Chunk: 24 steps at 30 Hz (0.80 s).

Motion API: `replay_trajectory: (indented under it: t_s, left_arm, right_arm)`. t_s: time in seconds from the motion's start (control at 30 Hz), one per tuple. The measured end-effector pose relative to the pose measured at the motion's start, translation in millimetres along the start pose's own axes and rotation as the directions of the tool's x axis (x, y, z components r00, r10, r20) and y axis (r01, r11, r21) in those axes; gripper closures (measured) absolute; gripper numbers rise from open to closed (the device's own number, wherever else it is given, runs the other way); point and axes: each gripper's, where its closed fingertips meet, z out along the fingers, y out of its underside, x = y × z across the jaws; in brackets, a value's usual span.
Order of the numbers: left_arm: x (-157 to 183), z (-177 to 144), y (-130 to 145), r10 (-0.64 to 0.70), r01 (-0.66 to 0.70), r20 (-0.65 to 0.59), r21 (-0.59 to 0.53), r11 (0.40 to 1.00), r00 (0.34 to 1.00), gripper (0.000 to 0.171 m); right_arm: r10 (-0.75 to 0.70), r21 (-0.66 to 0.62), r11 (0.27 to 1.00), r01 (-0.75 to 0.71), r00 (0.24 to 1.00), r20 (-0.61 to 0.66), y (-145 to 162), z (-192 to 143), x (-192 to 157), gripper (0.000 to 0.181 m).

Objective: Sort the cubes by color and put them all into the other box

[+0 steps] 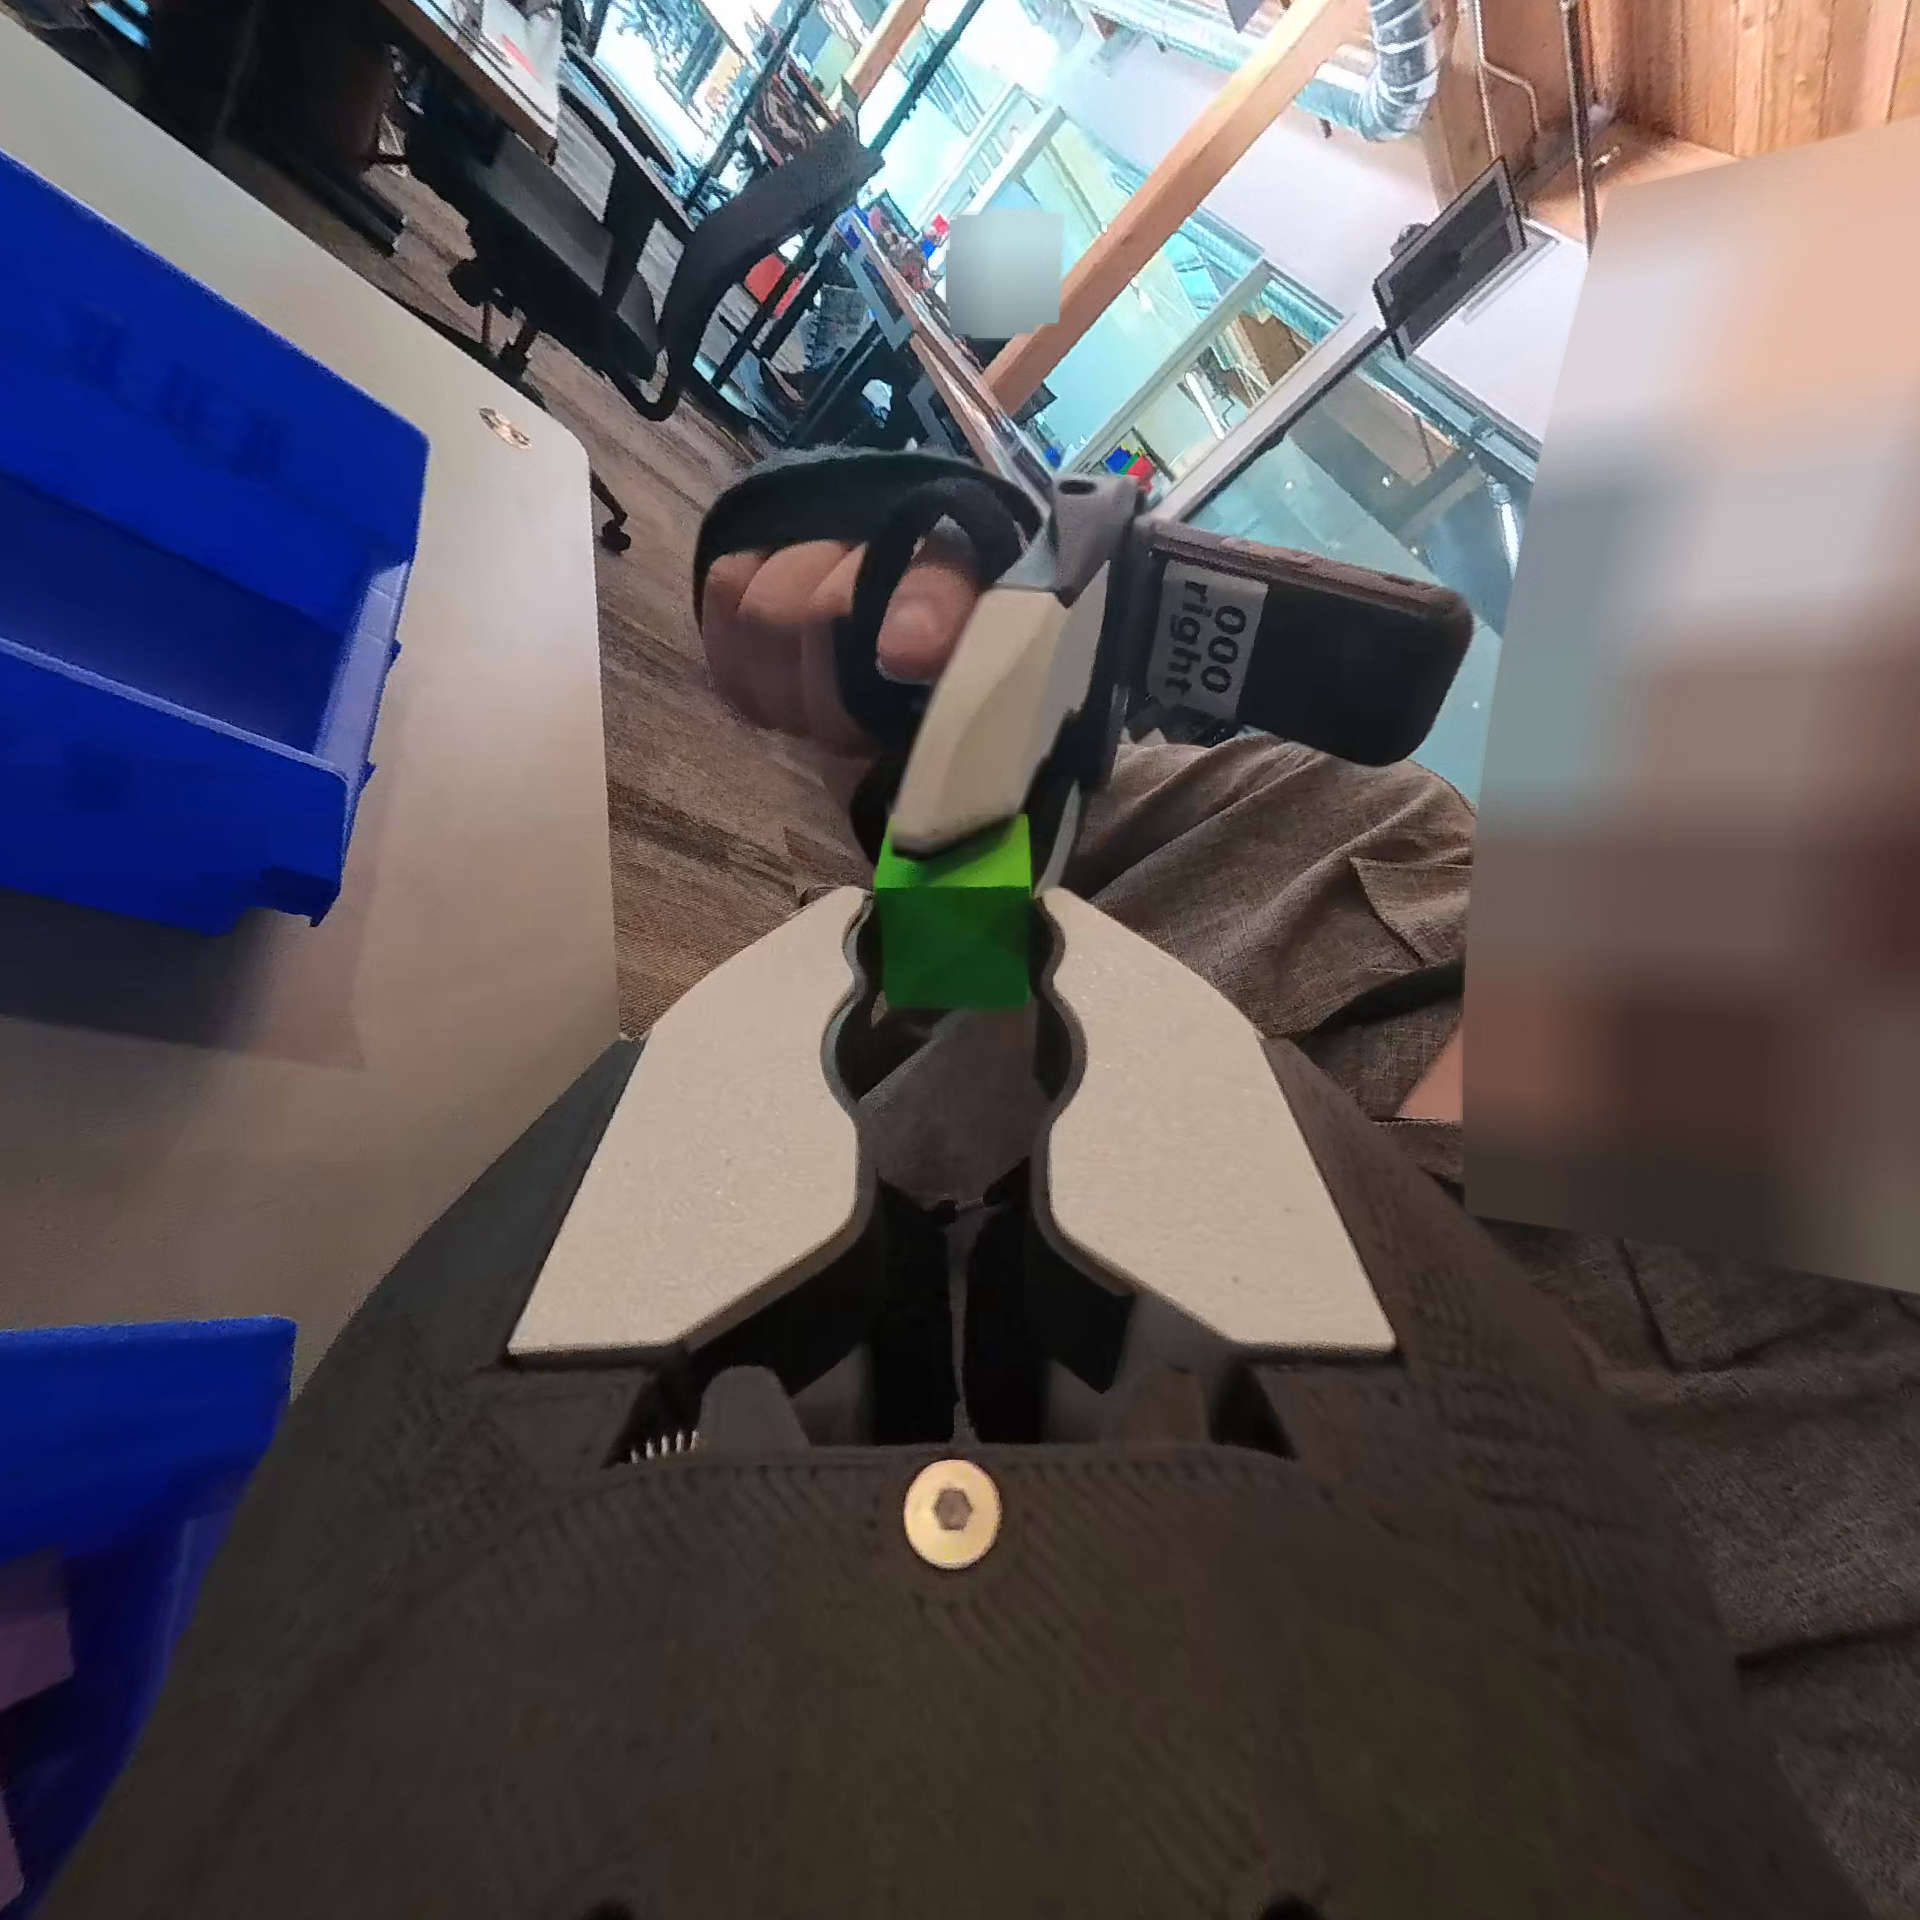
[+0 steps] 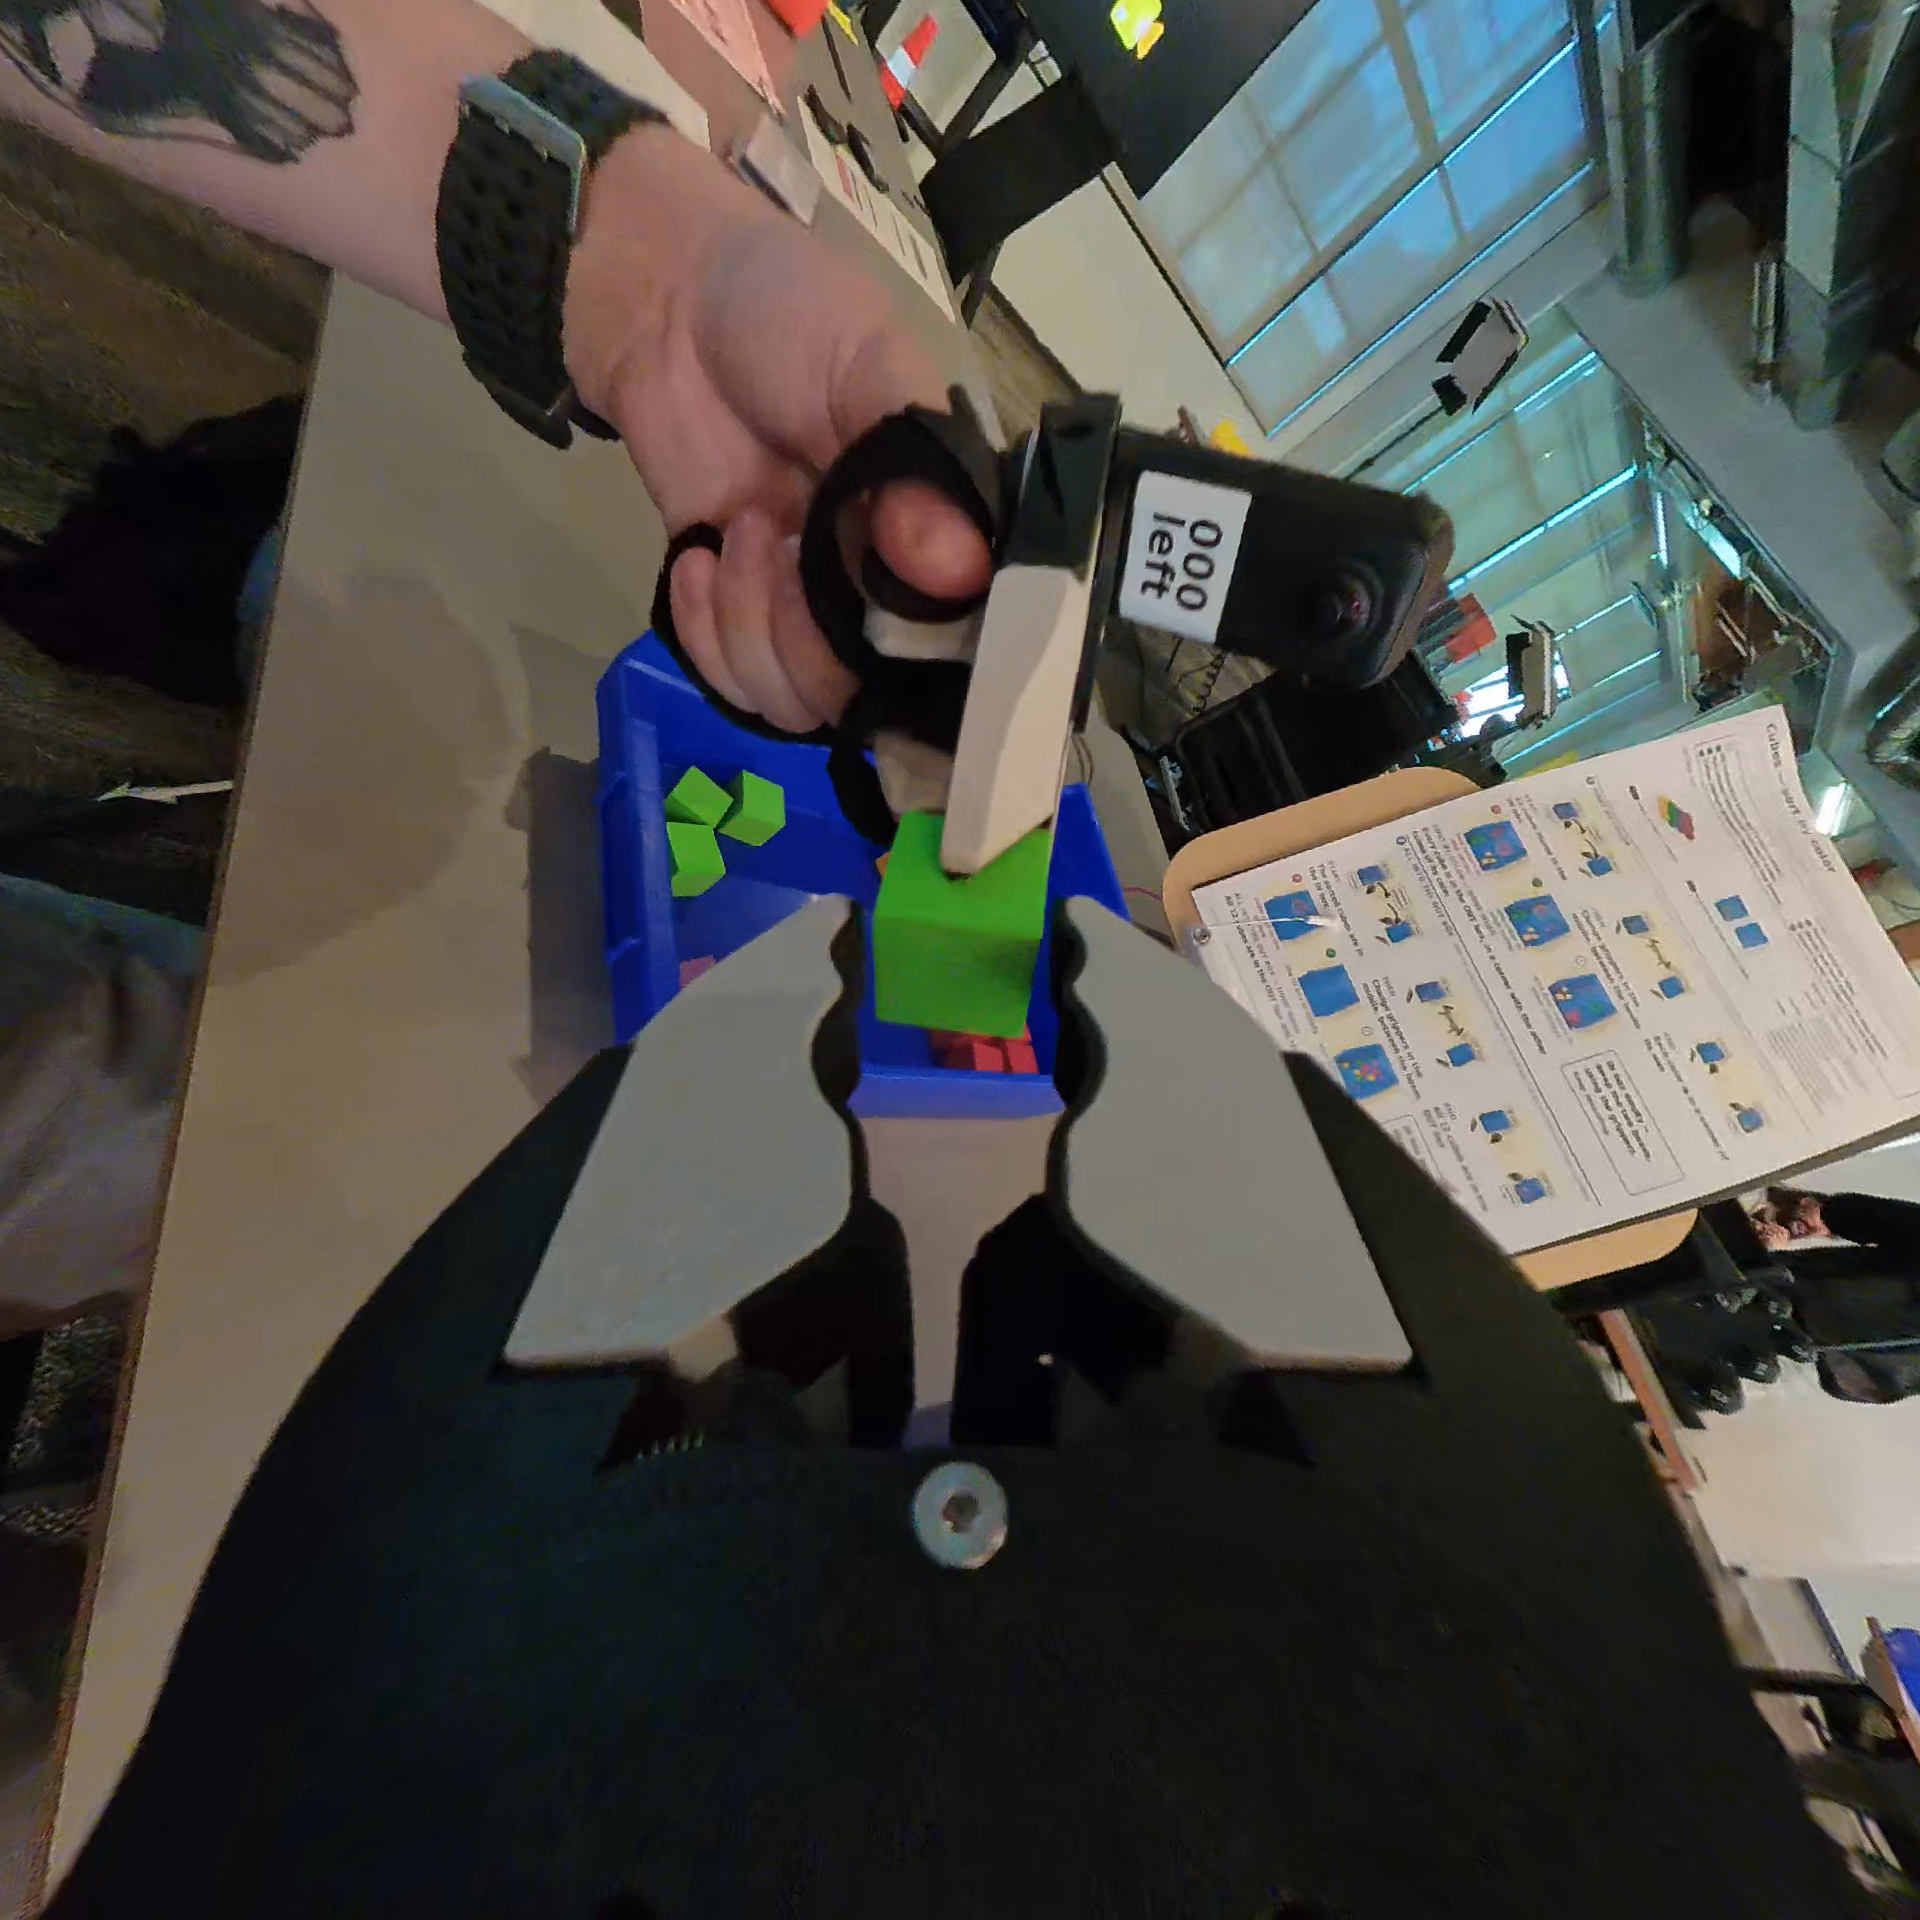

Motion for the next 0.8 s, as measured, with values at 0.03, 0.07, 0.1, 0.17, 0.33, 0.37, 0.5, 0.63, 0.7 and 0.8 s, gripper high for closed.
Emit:
replay_trajectory:
  t_s: [0.03,0.07,0.1,0.17,0.33,0.37,0.5,0.63,0.7,0.8]
  left_arm:
    - [0,0,0,-0.006,0.006,-0.013,0.005,1.0,1.0,0.144]
    - [-1,1,1,-0.01,0.01,-0.021,0.009,1.0,1.0,0.144]
    - [-3,1,1,-0.013,0.013,-0.025,0.014,1.0,1.0,0.144]
    - [-6,2,1,-0.022,0.023,-0.04,0.028,0.999,0.999,0.144]
    - [-13,-15,-20,0.037,-0.044,0.038,0.175,0.984,0.999,0.121]
    - [-19,-24,-22,0.07,-0.093,0.13,0.183,0.979,0.989,0.132]
    - [-58,-86,-27,0.155,-0.308,0.638,0.135,0.942,0.754,0.156]
    - [-57,-109,-17,0.193,-0.397,0.788,0.071,0.915,0.585,0.158]
    - [-56,-110,-15,0.223,-0.4,0.816,0.011,0.916,0.533,0.159]
    - [-56,-117,-8,0.249,-0.389,0.854,-0.06,0.919,0.456,0.158]
  right_arm:
    - [-0.002,0.006,1.0,0.002,1.0,0.001,0,-1,-1,0.152]
    - [0.003,0.0,1.0,-0.003,1.0,0.002,1,0,-1,0.152]
    - [0.007,-0.009,1.0,-0.007,1.0,0.003,3,0,-2,0.152]
    - [0.007,-0.018,1.0,-0.007,1.0,0.008,6,0,-2,0.152]
    - [0.015,-0.099,0.995,-0.013,1.0,0.016,30,-24,19,0.152]
    - [0.024,-0.158,0.987,-0.02,0.999,0.023,45,-33,30,0.153]
    - [0.285,-0.603,0.793,-0.089,0.929,0.237,147,-80,42,0.152]
    - [0.565,-0.89,0.456,-0.007,0.775,0.283,242,-118,20,0.152]
    - [0.601,-0.94,0.33,0.083,0.75,0.277,277,-129,7,0.152]
    - [0.639,-0.956,0.258,0.142,0.716,0.279,306,-134,-11,0.152]
